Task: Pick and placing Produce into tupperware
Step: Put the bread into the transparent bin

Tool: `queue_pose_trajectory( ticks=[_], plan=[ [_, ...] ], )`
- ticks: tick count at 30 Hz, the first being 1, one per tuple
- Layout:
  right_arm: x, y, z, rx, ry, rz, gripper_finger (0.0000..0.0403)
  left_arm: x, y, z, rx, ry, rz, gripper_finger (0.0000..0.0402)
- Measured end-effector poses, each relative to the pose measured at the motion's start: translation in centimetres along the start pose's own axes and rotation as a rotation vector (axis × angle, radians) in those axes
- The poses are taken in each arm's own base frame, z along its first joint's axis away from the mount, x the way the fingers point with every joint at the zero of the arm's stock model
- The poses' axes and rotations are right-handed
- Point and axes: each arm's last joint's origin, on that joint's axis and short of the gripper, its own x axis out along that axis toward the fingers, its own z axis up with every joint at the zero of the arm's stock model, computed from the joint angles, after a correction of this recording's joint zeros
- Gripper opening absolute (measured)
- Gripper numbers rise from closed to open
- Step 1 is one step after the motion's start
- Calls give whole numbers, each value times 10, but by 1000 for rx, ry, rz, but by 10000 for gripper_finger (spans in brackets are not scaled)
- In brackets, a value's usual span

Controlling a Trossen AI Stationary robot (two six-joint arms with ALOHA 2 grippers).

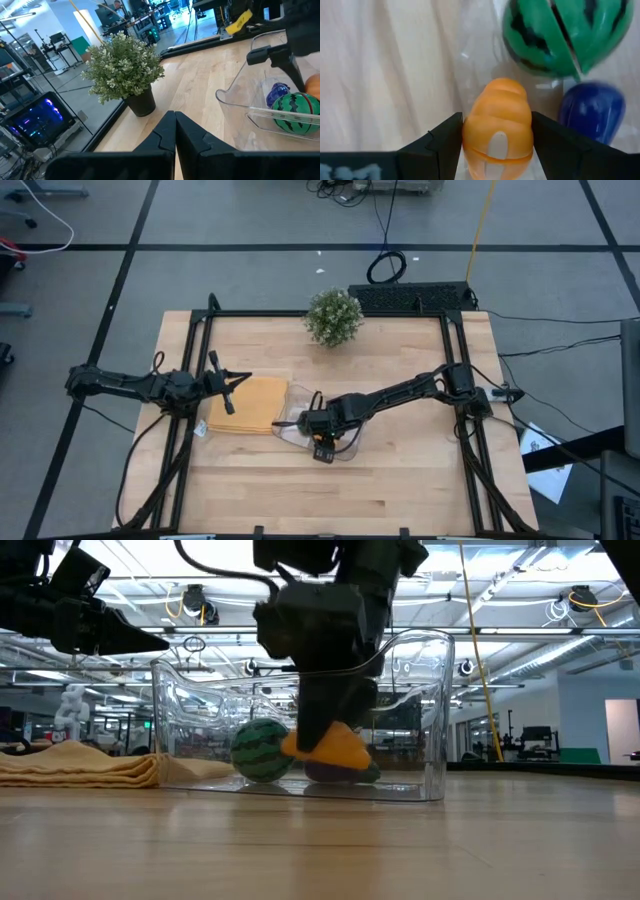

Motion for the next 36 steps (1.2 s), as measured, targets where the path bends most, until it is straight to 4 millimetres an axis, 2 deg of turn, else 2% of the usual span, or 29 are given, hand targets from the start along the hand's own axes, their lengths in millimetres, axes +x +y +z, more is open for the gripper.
queue_pose_trajectory(
  ticks=[5, 36],
  plan=[
    [9, -6, -9, 24, 33, -24, 208, 0, 0, 0, 0, 0, 0, 3],
    [11, -5, -8, -5, 15, -22, 208, 0, 0, 0, 5, 0, 1, 3]
  ],
)
